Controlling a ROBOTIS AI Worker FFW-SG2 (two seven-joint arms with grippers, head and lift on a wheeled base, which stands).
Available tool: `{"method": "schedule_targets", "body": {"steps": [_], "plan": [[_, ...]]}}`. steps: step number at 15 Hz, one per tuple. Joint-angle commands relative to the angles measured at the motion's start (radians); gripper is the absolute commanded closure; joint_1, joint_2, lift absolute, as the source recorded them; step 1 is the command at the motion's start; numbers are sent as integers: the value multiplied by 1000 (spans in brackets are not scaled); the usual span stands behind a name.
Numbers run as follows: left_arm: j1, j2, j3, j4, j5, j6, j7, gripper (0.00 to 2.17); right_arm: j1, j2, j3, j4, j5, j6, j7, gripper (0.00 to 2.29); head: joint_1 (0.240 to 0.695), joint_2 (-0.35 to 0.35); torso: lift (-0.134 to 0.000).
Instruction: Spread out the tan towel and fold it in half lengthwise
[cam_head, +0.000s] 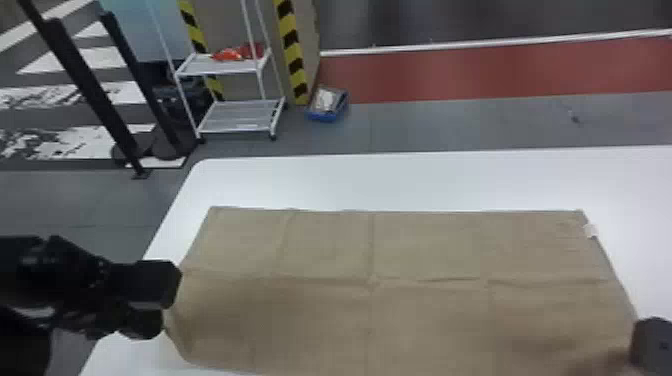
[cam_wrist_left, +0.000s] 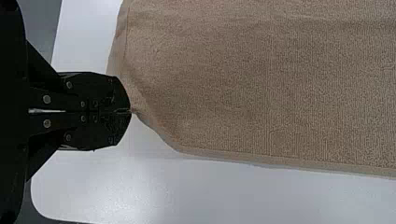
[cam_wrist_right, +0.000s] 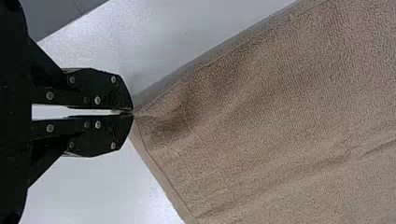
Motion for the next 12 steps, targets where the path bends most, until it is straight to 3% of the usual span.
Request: {"method": "schedule_targets", "body": {"steps": [1,6,10,12], "plan": [[0,0,0,0,0,0,-10,1376,-6,-3,-7,-3,-27,-17,3,1477,695,177,-125],[-72,3,14,0,52,-12,-10,1436,-102,-4,-185,-42,-296,-11,3,1477,695,155,-125],[-209,0,3,75,94,-9,-10,1436,-250,-1,-208,-8,-391,87,3,1477,695,117,-125],[-287,1,-18,170,101,-9,-10,1436,-316,6,-196,49,-393,96,3,1477,695,111,-125]]}}
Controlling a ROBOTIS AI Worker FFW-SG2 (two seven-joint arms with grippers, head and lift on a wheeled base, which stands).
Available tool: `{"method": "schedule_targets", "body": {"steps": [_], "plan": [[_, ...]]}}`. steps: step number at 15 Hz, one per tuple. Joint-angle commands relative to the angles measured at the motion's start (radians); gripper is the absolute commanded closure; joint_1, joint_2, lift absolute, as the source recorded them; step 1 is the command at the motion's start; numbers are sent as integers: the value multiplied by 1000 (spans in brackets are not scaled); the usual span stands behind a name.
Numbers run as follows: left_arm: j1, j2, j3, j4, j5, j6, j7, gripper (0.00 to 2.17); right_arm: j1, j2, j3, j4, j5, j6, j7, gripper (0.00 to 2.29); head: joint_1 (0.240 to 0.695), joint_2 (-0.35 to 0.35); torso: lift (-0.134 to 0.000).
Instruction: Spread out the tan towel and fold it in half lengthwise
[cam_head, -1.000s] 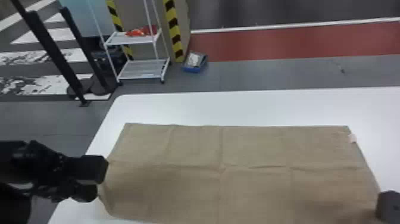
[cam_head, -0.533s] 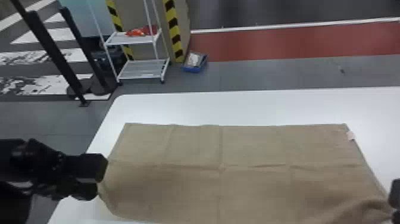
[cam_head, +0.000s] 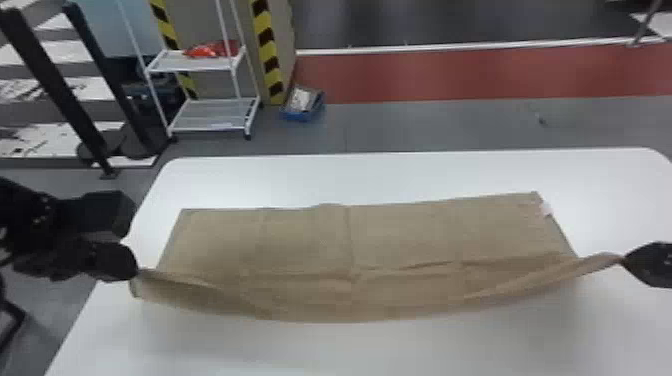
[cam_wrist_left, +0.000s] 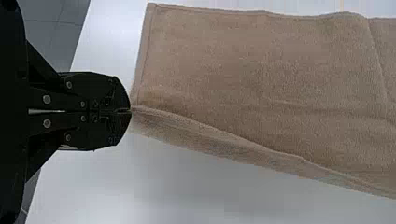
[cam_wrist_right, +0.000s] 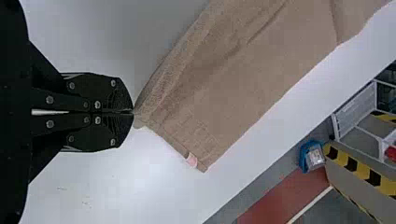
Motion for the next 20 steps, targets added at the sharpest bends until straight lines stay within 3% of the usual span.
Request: {"method": "schedule_targets", "body": {"steps": [1,6,9,13,20], "plan": [[-95,1,-39,110,0,-3,-10,1436,-76,6,15,70,-2,22,3,1477,695,114,-125],[-406,-1,-274,472,-22,-3,-10,1436,-262,6,95,288,29,62,3,1477,695,123,-125],[-572,-31,-392,665,-34,-6,-10,1436,-332,8,140,385,49,62,3,1477,695,121,-125],[-705,-62,-487,840,-66,-43,-10,1436,-400,5,173,462,55,58,3,1477,695,119,-125],[-770,-88,-524,957,-94,-86,31,1436,-570,20,248,635,74,28,3,1477,695,122,-125]]}}
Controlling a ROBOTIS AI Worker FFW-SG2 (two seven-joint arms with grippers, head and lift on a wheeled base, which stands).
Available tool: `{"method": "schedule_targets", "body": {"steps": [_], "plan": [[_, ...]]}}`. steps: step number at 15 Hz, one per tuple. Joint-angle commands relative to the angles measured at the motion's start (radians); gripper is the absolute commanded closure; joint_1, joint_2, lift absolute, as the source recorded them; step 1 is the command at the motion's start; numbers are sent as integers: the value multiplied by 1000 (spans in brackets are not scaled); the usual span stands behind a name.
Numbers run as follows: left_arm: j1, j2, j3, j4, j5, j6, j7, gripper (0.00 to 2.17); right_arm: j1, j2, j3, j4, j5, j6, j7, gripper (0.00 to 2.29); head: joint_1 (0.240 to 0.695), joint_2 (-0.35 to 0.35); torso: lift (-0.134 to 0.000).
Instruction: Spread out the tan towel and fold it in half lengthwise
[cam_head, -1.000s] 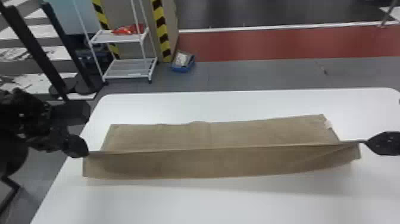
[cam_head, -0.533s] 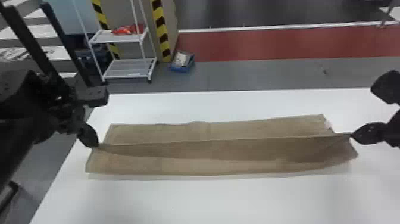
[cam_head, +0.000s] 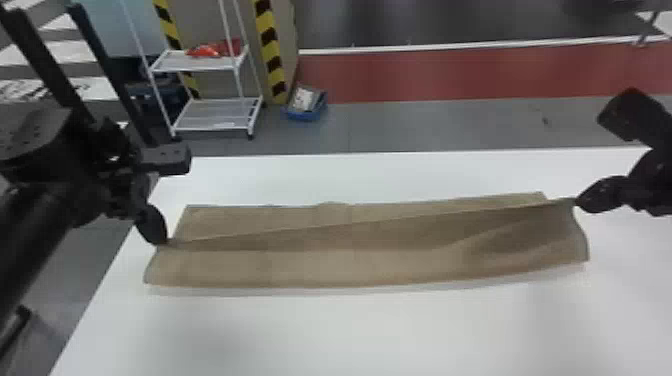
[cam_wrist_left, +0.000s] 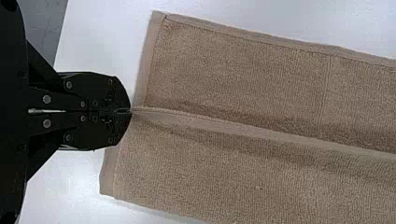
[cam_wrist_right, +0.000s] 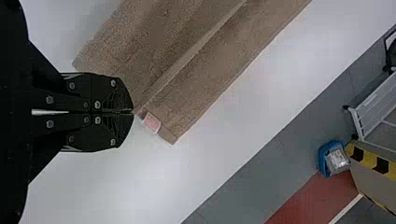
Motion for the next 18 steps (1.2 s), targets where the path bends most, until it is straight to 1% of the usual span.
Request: {"method": "schedule_targets", "body": {"steps": [1,4,7,14,18], "plan": [[-5,-3,-6,21,-9,-3,11,1436,-37,11,30,44,23,-22,3,1477,695,125,-125],[-10,-4,-6,37,-9,-16,41,1436,-54,14,61,96,57,-43,3,1477,695,138,-125],[-30,-12,-5,47,1,-19,60,1436,-65,15,62,122,68,-58,3,1477,695,141,-125],[-81,-15,18,44,37,-16,54,1436,-88,17,51,167,68,-80,3,1477,695,121,-125],[-96,-13,51,41,53,-16,51,1436,-92,17,35,182,56,-86,3,1477,695,115,-125]]}}
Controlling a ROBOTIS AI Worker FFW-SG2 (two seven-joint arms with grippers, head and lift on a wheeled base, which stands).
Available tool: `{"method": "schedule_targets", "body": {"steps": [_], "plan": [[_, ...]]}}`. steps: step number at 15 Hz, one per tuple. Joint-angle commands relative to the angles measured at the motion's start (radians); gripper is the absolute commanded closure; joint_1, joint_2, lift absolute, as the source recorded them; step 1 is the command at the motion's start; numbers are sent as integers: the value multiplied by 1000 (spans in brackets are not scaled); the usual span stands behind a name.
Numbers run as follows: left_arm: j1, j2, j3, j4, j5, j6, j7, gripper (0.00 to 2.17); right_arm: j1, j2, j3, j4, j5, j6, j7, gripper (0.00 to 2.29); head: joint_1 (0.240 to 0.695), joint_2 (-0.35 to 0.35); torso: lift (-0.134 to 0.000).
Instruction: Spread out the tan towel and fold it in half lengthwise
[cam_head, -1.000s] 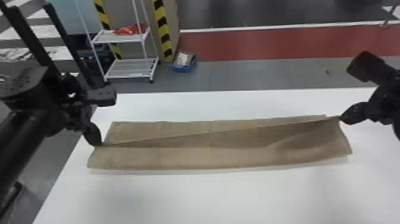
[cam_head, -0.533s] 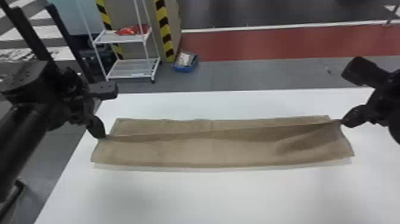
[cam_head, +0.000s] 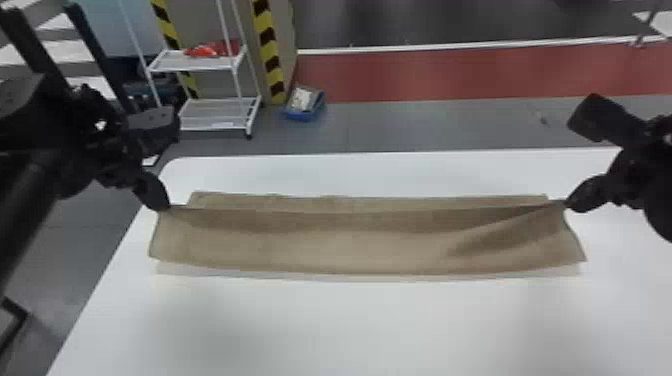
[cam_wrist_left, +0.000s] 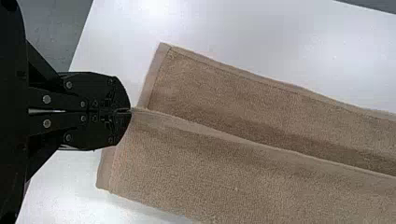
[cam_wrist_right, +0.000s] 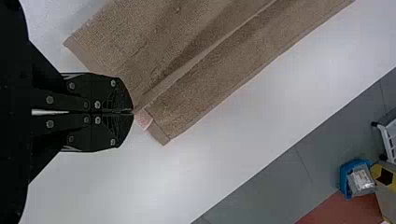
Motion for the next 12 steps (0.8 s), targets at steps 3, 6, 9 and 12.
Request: {"method": "schedule_targets", "body": {"steps": [3,6,9,12], "plan": [[-14,-1,13,-1,17,-3,29,1436,-14,2,-28,25,-14,-30,3,1477,695,114,-125],[-16,-13,20,3,23,-3,83,1440,-27,9,-38,37,-25,-42,3,1477,695,108,-125],[-16,-22,18,12,22,-3,133,1440,-40,15,-39,60,-16,-45,3,1477,695,104,-125],[-20,-22,23,39,22,-33,169,1436,-53,15,-38,85,-8,-48,3,1477,695,103,-125]]}}
